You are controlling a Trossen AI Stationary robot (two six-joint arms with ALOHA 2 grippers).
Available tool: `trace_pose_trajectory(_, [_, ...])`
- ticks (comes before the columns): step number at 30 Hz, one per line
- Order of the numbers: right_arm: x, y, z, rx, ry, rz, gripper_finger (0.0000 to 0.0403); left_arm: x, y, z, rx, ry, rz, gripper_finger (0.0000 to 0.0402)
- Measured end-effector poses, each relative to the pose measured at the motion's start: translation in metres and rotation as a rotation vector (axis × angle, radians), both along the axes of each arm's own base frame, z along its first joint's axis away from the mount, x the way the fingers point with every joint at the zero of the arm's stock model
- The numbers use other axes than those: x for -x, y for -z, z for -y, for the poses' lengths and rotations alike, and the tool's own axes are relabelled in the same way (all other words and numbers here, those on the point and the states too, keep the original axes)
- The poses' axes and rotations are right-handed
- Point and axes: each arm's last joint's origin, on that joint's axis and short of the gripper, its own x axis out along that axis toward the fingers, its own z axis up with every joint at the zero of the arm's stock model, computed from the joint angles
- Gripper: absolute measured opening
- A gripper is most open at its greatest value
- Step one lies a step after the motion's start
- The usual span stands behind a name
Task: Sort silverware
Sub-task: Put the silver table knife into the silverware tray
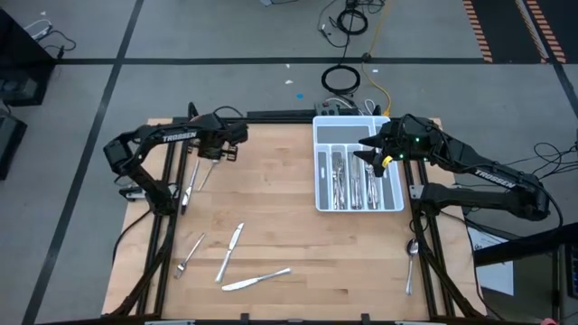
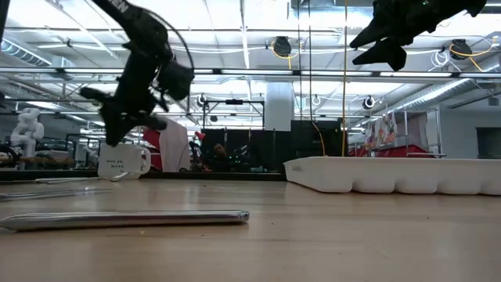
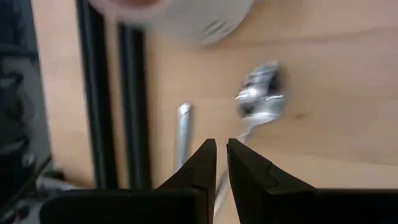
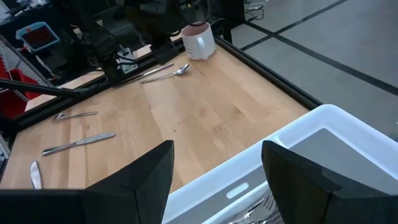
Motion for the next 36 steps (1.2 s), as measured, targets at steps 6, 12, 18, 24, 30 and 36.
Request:
trace_pose_trajectory(6, [0.000, 0.000, 0.000, -0.002, 0.000, -0.003, 0.0235, 0.025, 0.024, 0.002, 0.096, -0.075, -0.075, 0.0047])
trace_pose_trajectory(12, [0.000, 0.000, 0.000, 0.001, -0.002, -0.004, 0.0235, 0.037, 0.040, 0.006, 0.166, -0.105, -0.079, 0.0047])
trace_pose_trajectory(18, [0.000, 0.000, 0.000, 0.004, -0.003, -0.005, 0.0235, 0.039, 0.053, 0.011, 0.227, -0.078, -0.017, 0.0047])
trace_pose_trajectory(24, [0.000, 0.000, 0.000, 0.005, -0.003, -0.004, 0.0235, 0.042, 0.055, 0.012, 0.230, -0.070, -0.041, 0.0047])
trace_pose_trajectory(30, [0.000, 0.000, 0.000, 0.005, -0.003, -0.005, 0.0235, 0.052, 0.053, 0.013, 0.211, -0.103, -0.150, 0.0047])
trace_pose_trajectory(36, [0.000, 0.000, 0.000, 0.001, -0.002, -0.004, 0.0235, 0.068, 0.066, 0.017, 0.260, -0.175, -0.170, 0.0031])
